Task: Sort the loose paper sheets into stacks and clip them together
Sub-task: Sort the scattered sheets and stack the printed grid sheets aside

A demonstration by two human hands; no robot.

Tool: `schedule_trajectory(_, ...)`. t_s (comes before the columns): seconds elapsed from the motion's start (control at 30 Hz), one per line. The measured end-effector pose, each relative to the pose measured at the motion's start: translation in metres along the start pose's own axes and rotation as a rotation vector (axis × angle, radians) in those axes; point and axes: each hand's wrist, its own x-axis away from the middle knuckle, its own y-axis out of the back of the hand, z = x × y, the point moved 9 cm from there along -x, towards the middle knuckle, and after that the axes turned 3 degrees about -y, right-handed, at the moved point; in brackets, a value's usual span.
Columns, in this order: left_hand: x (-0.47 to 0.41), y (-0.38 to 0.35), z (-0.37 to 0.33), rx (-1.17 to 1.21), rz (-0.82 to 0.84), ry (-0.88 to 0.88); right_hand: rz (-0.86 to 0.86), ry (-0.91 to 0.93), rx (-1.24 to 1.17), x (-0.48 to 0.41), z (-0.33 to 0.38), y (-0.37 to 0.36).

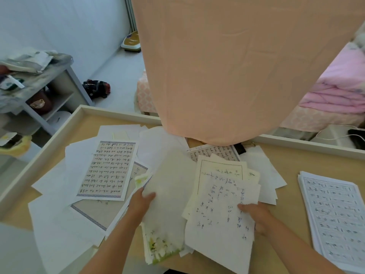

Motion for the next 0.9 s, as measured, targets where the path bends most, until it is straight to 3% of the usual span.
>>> schedule_trajectory(0.1, 0.023, -0.023, 0.017, 0.034, 0.089, 0.072, 0.120, -0.036, 0.002, 0.007, -0.008, -0.013)
schedule_trajectory(0.2, 0.050, -0.059, 0.032, 0.130, 0.258, 0.249, 0.125, 0.032, 0.064, 0.013, -0.012, -0.034)
schedule_trajectory(0.33, 0.060, -0.079, 0.042, 0.107, 0.368, 0.330, 0.058, 0.234, 0.375, 0.024, -0.001, -0.067)
schedule_trajectory(0.4, 0.064, -0.078, 0.036, 0.171, 0.324, 0.329, 0.103, 0.308, 0.503, 0.032, 0.003, -0.091)
schedule_trajectory(0.6, 0.046, -0.048, 0.029, 0.077, 0.093, 0.103, 0.240, 0.392, 0.635, 0.049, 0.003, -0.141)
schedule_trajectory(0.67, 0.045, -0.030, 0.032, 0.066, -0.032, 0.080, 0.153, 0.439, 0.687, 0.048, 0.007, -0.140)
schedule_trajectory(0.77, 0.044, 0.007, 0.047, 0.263, -0.254, 0.126, -0.012, 0.511, 0.777, 0.047, 0.028, -0.128)
schedule_trajectory(0.9, 0.036, 0.029, 0.075, 0.479, -0.289, 0.253, -0.031, 0.622, 0.949, 0.039, 0.055, -0.139)
